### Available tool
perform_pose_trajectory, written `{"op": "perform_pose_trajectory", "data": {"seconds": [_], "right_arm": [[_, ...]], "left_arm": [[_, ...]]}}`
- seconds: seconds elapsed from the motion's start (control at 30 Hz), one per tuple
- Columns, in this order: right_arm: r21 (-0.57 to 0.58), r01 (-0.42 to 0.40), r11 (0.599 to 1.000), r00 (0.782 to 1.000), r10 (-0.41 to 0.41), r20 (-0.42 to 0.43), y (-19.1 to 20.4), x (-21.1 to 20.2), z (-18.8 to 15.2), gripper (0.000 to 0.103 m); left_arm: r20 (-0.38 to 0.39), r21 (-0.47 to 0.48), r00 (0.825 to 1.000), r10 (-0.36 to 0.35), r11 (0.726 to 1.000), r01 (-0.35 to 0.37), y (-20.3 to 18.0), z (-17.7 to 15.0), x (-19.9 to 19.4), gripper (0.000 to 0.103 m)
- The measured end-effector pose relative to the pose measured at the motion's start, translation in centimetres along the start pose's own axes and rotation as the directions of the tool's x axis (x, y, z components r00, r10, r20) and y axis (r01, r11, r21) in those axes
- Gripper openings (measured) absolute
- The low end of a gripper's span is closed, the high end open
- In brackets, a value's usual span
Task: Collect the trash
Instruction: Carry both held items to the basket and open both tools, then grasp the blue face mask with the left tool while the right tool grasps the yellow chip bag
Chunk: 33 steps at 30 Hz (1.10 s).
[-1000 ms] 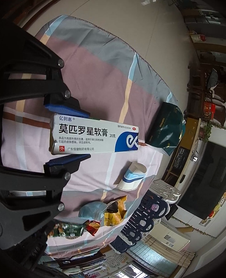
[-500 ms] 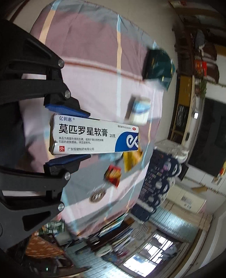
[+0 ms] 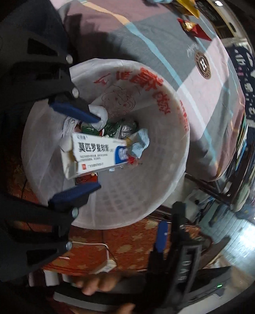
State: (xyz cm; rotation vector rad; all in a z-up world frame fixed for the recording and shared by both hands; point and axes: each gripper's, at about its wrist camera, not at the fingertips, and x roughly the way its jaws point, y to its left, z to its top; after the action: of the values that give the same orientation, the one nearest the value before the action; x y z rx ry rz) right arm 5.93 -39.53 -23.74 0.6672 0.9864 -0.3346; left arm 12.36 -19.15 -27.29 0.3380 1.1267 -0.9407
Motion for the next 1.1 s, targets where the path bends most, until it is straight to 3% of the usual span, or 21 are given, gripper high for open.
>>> {"op": "perform_pose_trajectory", "data": {"seconds": [0.03, 0.13, 0.23, 0.3, 0.4, 0.43, 0.5, 0.57, 0.6, 0.67, 0.7, 0.83, 0.97, 1.03, 1.1], "right_arm": [[0.008, -0.001, 1.0, 1.0, 0.001, -0.001, -0.2, 0.0, 0.0, 0.073], [0.027, 0.004, 1.0, 1.0, -0.003, -0.019, -0.9, 0.8, -0.3, 0.073], [0.035, 0.005, 0.999, 0.999, -0.003, -0.045, -1.3, 1.7, 0.0, 0.073], [0.037, 0.005, 0.999, 0.998, -0.002, -0.061, -1.2, 2.3, -0.2, 0.073], [0.027, 0.01, 1.0, 0.997, -0.008, -0.077, -0.6, 3.1, -0.3, 0.073], [0.022, 0.013, 1.0, 0.997, -0.011, -0.079, -0.4, 3.3, -0.3, 0.073], [0.007, 0.021, 1.0, 0.997, -0.02, -0.08, 0.2, 3.6, 0.0, 0.073], [-0.005, 0.027, 1.0, 0.997, -0.027, -0.076, 0.9, 3.9, 0.5, 0.073], [-0.009, 0.026, 1.0, 0.997, -0.026, -0.074, 1.4, 4.2, 0.9, 0.073], [-0.02, 0.013, 1.0, 0.997, -0.015, -0.071, 2.6, 4.8, 1.6, 0.073], [-0.028, 0.009, 1.0, 0.997, -0.011, -0.071, 3.3, 5.2, 2.0, 0.073], [-0.09, -0.051, 0.995, 0.996, 0.044, -0.081, 7.8, 7.1, 3.4, 0.073], [-0.194, -0.126, 0.973, 0.991, 0.113, -0.076, 13.8, 9.2, 4.8, 0.073], [-0.265, -0.148, 0.953, 0.989, 0.139, -0.051, 17.6, 10.7, 5.7, 0.073], [-0.328, -0.162, 0.931, 0.986, 0.162, -0.027, 21.4, 12.2, 6.6, 0.073]], "left_arm": [[0.013, 0.023, 0.999, 0.041, 0.999, -0.041, -0.2, -0.2, 0.0, 0.087], [0.056, 0.009, 0.988, 0.143, 0.99, -0.144, 1.7, 0.6, -0.7, 0.087], [0.118, -0.179, 0.965, 0.236, 0.961, -0.213, 8.1, 2.2, -2.6, 0.087], [0.111, -0.363, 0.928, 0.356, 0.884, -0.295, 14.0, 3.7, -3.6, 0.087], [0.068, -0.572, 0.873, 0.484, 0.736, -0.363, 22.8, 5.1, -4.9, 0.087], [0.043, -0.62, 0.864, 0.502, 0.692, -0.371, 25.4, 5.4, -5.1, 0.087], [0.003, -0.684, 0.871, 0.491, 0.637, -0.356, 29.8, 6.3, -5.0, 0.087], [0.004, -0.703, 0.881, 0.474, 0.628, -0.334, 32.5, 6.9, -4.6, 0.087], [0.006, -0.696, 0.884, 0.468, 0.637, -0.332, 33.3, 7.2, -4.4, 0.084], [0.001, -0.657, 0.9, 0.437, 0.679, -0.329, 34.1, 7.7, -3.2, 0.053], [-0.012, -0.643, 0.909, 0.416, 0.694, -0.326, 34.0, 7.3, -2.7, 0.028], [0.044, -0.66, 0.902, 0.429, 0.69, -0.296, 31.9, 4.5, -4.7, 0.023], [0.102, -0.675, 0.878, 0.468, 0.681, -0.285, 29.2, -0.4, -9.0, 0.023], [0.113, -0.695, 0.846, 0.521, 0.65, -0.307, 28.5, -2.1, -10.9, 0.024], [0.092, -0.721, 0.803, 0.589, 0.596, -0.354, 28.3, -4.3, -12.4, 0.024]]}}
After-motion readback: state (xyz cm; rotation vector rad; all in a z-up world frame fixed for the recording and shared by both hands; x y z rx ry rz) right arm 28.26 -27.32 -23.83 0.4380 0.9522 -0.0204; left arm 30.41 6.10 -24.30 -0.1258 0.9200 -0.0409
